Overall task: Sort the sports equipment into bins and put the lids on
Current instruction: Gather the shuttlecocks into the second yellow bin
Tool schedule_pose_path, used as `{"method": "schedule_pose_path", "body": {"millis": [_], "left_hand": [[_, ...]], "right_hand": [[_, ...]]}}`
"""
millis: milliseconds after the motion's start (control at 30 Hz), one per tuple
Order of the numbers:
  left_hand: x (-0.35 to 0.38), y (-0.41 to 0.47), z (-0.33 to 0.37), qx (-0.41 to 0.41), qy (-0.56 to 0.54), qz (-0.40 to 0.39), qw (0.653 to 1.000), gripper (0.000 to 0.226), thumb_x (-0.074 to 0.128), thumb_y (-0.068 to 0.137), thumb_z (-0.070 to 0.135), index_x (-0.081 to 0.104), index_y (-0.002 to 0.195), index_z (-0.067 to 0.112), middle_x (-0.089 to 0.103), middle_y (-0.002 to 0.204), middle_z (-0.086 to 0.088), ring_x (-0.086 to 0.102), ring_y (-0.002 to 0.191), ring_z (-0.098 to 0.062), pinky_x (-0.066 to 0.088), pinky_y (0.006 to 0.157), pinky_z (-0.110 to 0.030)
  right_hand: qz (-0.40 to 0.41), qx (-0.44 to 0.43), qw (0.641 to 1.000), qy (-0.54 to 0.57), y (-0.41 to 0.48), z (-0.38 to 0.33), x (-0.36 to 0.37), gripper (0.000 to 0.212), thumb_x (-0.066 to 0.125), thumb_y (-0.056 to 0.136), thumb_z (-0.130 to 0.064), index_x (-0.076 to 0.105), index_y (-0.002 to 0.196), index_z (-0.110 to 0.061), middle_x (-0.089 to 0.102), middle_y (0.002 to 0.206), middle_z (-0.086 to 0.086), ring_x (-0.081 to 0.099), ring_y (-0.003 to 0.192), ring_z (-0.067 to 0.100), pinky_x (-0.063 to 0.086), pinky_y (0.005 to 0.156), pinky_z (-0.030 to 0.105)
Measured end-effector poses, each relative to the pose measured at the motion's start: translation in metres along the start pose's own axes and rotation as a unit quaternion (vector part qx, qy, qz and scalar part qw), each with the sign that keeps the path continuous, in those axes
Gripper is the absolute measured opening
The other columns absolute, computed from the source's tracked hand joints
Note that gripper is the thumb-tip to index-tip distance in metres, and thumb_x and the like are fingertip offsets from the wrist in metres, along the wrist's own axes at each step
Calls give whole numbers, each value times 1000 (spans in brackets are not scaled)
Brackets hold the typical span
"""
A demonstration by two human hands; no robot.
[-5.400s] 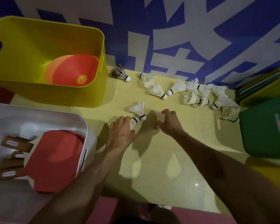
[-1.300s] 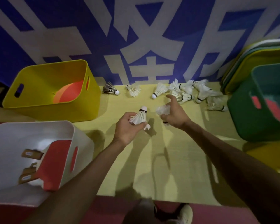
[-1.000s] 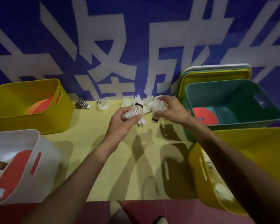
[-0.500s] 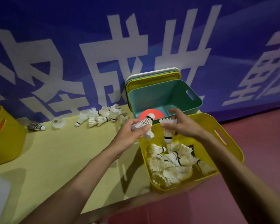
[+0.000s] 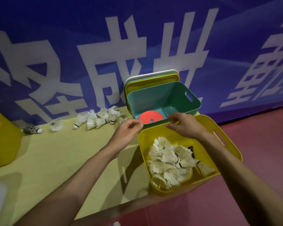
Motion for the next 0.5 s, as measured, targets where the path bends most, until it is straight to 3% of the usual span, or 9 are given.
{"method": "schedule_pose_path", "body": {"millis": [167, 333, 500], "left_hand": [[-52, 15, -15, -18, -29, 69, 997, 14, 58, 92, 18, 68, 92, 28, 68, 107, 10, 62, 105, -10, 48, 92, -31], [-104, 44, -49, -62, -52, 123, 989, 19, 58, 90, 11, 68, 87, 27, 70, 104, 7, 63, 100, -12, 46, 89, -27], [-152, 83, -92, -110, -62, 169, 978, 18, 58, 90, 7, 68, 88, 23, 68, 98, 4, 60, 89, -11, 43, 74, -17]], "right_hand": [[15, -62, 998, 30, 32, -58, 17, 30, 62, 89, -30, 67, 113, -14, 71, 101, 3, 65, 94, 18, 48, 84, 29], [-4, -75, 997, 34, 77, -113, 48, 28, 60, 90, -29, 65, 115, -16, 70, 105, 0, 64, 97, 17, 48, 85, 27], [-42, -51, 996, 62, 133, -146, 98, 34, 59, 91, -27, 58, 122, -14, 70, 107, 0, 64, 100, 19, 48, 88, 28]]}}
Point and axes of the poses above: each hand's wrist, its own y-axis towards the middle knuckle, its own x-axis out of the palm, z = x × y, the point moved 3 cm from there along y, towards the middle knuckle
